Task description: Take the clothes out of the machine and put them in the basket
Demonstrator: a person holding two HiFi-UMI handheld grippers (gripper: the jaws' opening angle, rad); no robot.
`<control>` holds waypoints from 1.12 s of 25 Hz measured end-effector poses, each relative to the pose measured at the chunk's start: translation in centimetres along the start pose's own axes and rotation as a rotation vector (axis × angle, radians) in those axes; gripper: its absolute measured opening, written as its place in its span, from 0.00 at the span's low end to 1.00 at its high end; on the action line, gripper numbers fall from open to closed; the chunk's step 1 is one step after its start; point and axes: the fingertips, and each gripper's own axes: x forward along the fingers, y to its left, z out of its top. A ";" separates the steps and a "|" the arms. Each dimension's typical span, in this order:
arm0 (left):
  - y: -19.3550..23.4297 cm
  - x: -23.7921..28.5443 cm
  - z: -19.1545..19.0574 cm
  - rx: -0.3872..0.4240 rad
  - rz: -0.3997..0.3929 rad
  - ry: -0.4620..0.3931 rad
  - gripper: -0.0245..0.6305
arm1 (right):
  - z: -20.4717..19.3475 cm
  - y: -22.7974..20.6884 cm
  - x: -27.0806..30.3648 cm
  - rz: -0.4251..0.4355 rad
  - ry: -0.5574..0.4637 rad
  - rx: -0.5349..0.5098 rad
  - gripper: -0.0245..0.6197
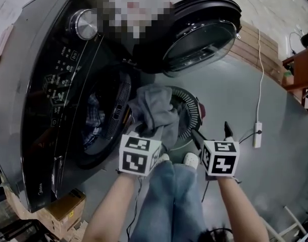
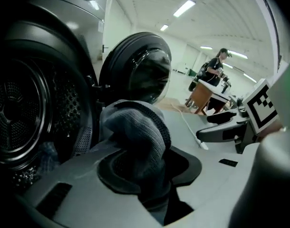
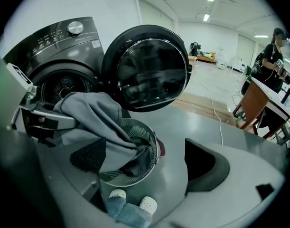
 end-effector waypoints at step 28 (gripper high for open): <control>3.6 14.5 -9.5 -0.086 0.031 0.199 0.25 | -5.3 -1.0 8.5 0.008 0.053 0.027 0.84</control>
